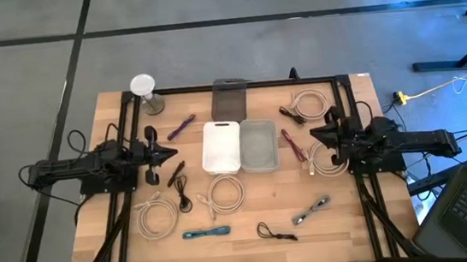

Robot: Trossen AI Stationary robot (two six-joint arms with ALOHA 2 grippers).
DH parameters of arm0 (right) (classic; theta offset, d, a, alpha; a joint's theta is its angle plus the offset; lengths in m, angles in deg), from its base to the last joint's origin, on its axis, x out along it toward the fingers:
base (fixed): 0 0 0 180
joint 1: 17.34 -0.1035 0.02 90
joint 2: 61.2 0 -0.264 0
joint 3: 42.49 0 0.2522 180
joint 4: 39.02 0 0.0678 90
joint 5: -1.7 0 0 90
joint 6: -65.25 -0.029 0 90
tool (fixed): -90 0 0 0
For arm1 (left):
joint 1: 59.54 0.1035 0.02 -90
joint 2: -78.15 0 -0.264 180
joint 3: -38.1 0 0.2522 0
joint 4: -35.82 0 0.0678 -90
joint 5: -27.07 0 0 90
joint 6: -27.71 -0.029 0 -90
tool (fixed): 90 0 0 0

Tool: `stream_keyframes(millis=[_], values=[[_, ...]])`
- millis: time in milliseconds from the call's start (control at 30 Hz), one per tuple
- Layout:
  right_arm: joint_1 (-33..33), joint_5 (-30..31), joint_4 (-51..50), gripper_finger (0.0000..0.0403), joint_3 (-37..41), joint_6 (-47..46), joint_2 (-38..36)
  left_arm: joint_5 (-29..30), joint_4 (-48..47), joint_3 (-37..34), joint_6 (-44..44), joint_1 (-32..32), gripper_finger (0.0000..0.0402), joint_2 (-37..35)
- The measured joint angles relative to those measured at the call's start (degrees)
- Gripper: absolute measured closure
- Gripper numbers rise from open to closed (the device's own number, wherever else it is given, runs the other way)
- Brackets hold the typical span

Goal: Pick & Place USB Port
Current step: Put the brown HDMI cable into the black bin

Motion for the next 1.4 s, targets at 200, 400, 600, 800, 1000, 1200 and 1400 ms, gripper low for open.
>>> stream_keyframes(millis=[200,400,600,800,1000,1200,1400], values=[[0.04,23.11,-22.70,0.0363,-11.67,-2.91,7.41,0.00,2.44,-0.01,-1.07,0.01,0.0394,0.00],[0.80,29.77,-34.13,0.0363,-22.60,-6.21,20.72,0.02,4.26,0.01,-4.21,-0.01,0.0396,0.00],[7.05,33.84,-41.01,0.0363,-32.39,-4.70,35.80,0.02,6.38,0.01,-5.46,0.01,0.0398,0.00],[20.28,28.82,-53.65,0.0363,-41.32,-4.16,49.76,-0.01,5.93,0.01,-2.26,0.00,0.0398,0.00],[34.34,17.33,-63.19,0.0363,-45.51,4.15,59.03,0.00,4.01,0.00,-0.92,-0.01,0.0397,0.00],[43.16,9.34,-63.45,0.0363,-45.41,13.68,64.40,0.00,4.02,0.01,-0.92,0.02,0.0396,0.00],[45.52,5.36,-63.39,0.0353,-45.37,21.81,70.24,0.00,4.03,-0.01,-0.88,0.01,0.0396,0.00]])
